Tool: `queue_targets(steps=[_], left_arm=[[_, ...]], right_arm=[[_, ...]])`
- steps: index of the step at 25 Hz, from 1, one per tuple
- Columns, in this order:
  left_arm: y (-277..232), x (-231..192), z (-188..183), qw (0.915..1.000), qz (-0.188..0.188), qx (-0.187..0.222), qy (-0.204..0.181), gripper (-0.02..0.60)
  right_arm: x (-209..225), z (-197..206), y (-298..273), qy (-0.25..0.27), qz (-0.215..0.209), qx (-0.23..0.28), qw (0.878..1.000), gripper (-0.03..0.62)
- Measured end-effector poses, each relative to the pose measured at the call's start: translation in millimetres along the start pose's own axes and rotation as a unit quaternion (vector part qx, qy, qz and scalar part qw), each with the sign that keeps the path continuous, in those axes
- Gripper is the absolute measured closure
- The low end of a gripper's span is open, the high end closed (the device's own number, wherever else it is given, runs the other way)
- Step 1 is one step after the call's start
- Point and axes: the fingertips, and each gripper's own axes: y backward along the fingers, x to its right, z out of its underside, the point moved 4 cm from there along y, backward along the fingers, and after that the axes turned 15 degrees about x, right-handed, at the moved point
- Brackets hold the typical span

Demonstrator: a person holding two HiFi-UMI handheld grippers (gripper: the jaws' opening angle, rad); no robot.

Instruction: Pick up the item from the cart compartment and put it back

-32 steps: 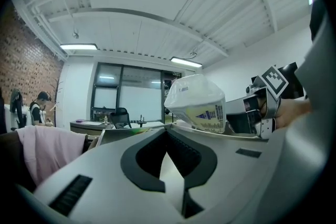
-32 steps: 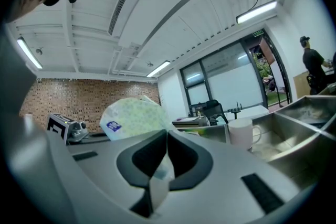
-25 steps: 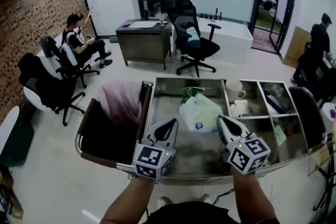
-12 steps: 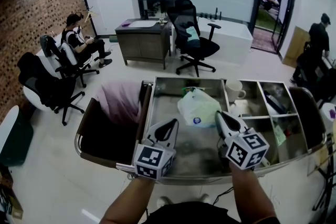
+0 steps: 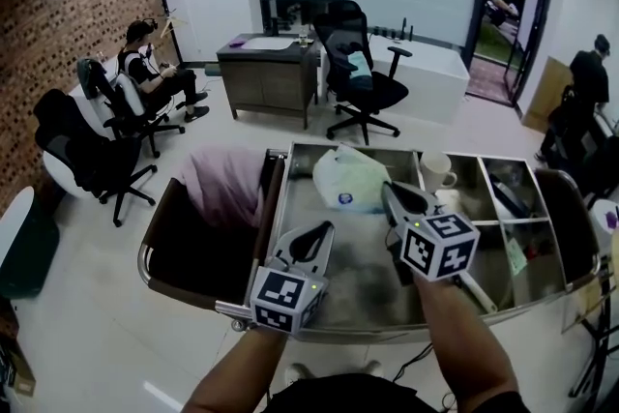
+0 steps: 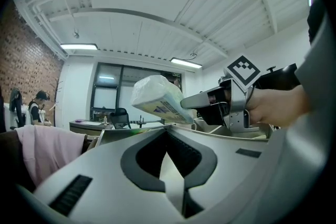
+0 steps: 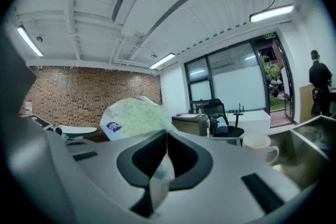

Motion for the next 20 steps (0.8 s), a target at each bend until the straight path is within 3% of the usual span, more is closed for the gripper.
queue_targets(steps=[9,20], left_arm=[[-1,0,-1,1.0000,-0.002,0.001,0.004,0.581],[-1,-2,1,0.9999,-0.006,-0.001,0.009,0.581]], right_arm=[[6,38,-42,0.038,0.006,-0.082,0.996,0.571],[0,59,-70,0.060,0.018,-0.118,0.991,0.569]])
